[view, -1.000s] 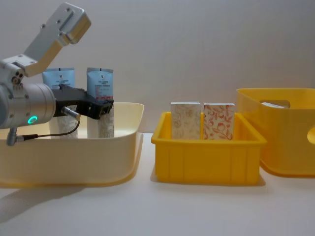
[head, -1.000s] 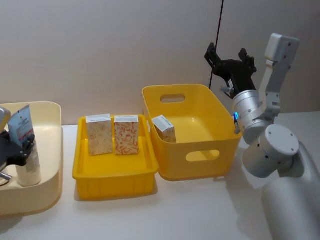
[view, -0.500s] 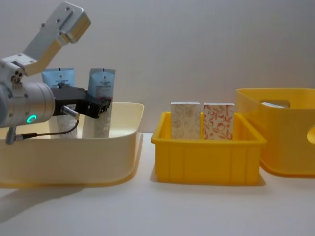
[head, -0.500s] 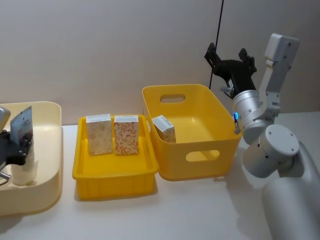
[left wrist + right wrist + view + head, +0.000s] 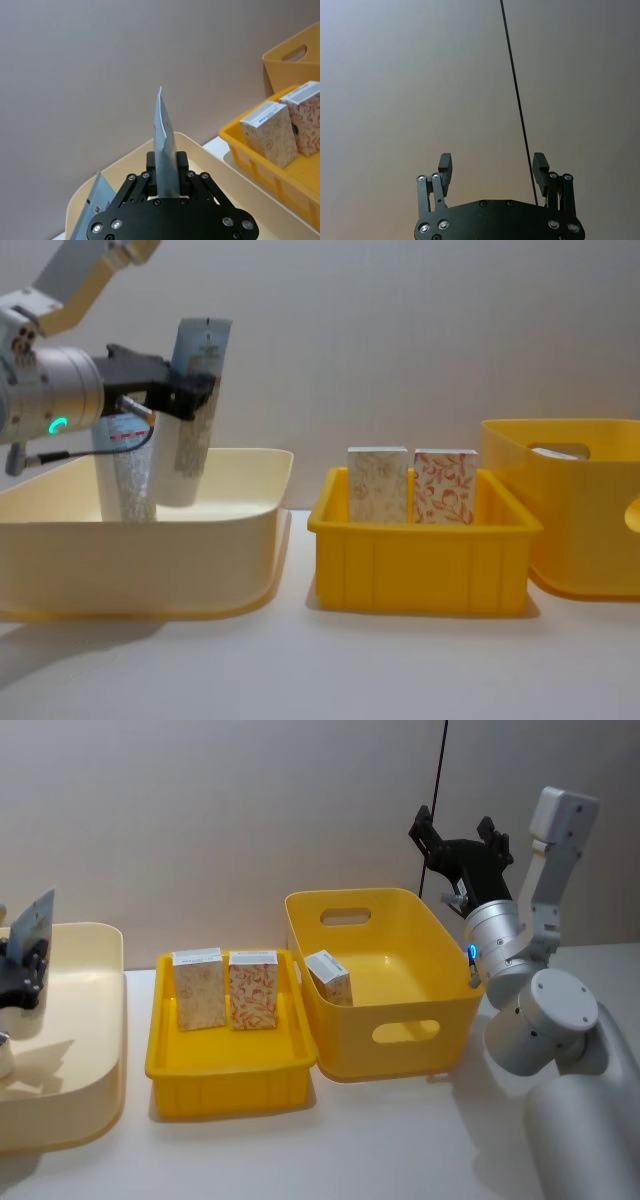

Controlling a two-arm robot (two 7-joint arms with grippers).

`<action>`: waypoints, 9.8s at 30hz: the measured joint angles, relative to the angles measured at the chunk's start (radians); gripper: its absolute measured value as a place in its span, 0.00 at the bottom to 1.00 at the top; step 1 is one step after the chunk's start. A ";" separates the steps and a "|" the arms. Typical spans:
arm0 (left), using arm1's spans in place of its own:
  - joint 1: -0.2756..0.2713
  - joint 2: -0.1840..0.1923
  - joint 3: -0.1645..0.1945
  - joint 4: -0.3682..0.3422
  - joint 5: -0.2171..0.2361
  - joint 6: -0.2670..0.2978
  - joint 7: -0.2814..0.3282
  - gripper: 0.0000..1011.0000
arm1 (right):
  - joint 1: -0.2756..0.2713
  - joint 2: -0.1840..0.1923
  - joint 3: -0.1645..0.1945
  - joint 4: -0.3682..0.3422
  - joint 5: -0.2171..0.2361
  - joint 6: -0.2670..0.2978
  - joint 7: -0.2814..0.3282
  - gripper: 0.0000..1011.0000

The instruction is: Bimanual collaborative sorting of washing and personal care products

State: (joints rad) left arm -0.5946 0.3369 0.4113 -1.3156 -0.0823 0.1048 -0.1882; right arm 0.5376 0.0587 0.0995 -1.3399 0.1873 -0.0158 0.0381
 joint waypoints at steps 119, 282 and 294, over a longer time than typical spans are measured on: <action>-0.314 -0.114 -0.072 0.299 -0.373 -0.213 -0.545 0.23 | 0.089 0.105 -0.143 0.127 0.144 0.022 0.459 0.99; -0.379 -0.114 0.020 0.329 -0.400 -0.160 -0.675 0.23 | 0.098 -0.001 -0.468 0.026 0.030 0.121 0.238 0.67; -0.379 -0.114 0.020 0.329 -0.400 -0.160 -0.676 0.23 | 0.099 -0.002 -0.469 0.026 0.030 0.120 0.237 0.61</action>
State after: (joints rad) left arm -0.9734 0.2229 0.4314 -0.9862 -0.4824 -0.0547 -0.8637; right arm 0.6366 0.0568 -0.3690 -1.3135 0.2172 0.1045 0.2755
